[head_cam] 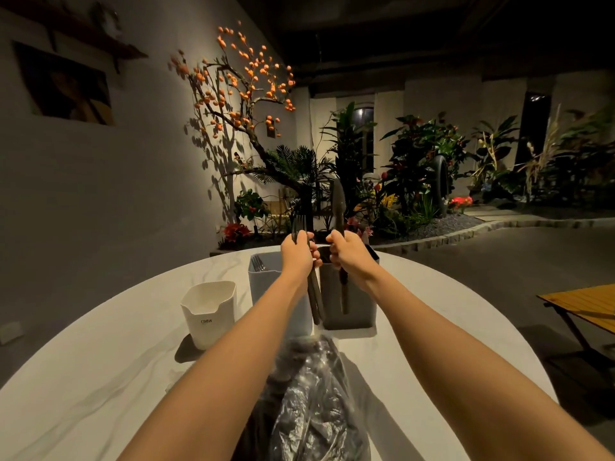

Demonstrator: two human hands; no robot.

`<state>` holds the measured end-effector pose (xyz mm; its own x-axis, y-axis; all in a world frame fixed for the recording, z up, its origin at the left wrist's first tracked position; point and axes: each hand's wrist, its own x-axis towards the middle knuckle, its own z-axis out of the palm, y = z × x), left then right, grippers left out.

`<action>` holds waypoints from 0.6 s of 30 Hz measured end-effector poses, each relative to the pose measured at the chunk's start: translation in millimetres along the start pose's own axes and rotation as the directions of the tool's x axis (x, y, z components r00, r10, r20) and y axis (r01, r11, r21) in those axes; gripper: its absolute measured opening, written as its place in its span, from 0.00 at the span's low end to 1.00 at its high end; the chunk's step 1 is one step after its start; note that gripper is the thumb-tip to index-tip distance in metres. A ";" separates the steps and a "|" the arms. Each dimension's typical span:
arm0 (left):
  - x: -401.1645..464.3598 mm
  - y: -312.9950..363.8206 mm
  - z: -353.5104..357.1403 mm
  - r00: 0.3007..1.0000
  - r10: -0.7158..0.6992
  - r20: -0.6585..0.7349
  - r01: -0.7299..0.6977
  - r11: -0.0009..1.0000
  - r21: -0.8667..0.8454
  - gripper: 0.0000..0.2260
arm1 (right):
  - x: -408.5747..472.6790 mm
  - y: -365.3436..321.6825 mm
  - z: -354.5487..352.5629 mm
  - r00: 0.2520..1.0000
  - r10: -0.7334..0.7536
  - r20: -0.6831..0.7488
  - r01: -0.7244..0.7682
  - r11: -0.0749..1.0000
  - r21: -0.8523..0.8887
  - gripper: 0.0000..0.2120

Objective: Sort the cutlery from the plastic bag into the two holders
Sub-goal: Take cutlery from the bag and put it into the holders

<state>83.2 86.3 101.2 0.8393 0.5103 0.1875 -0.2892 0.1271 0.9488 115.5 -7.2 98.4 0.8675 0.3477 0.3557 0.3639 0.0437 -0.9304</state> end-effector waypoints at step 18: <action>57.3 14.3 5.7 0.999 -0.007 -0.042 0.005 0.999 -0.051 0.09 | 61.7 2.9 6.9 0.979 -0.096 -0.179 0.108 0.992 0.062 0.05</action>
<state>129.8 112.5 126.9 0.8214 0.5446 0.1696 -0.3079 0.1730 0.9356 167.7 20.9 117.1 0.8754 0.1685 0.4530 0.4339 0.1389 -0.8902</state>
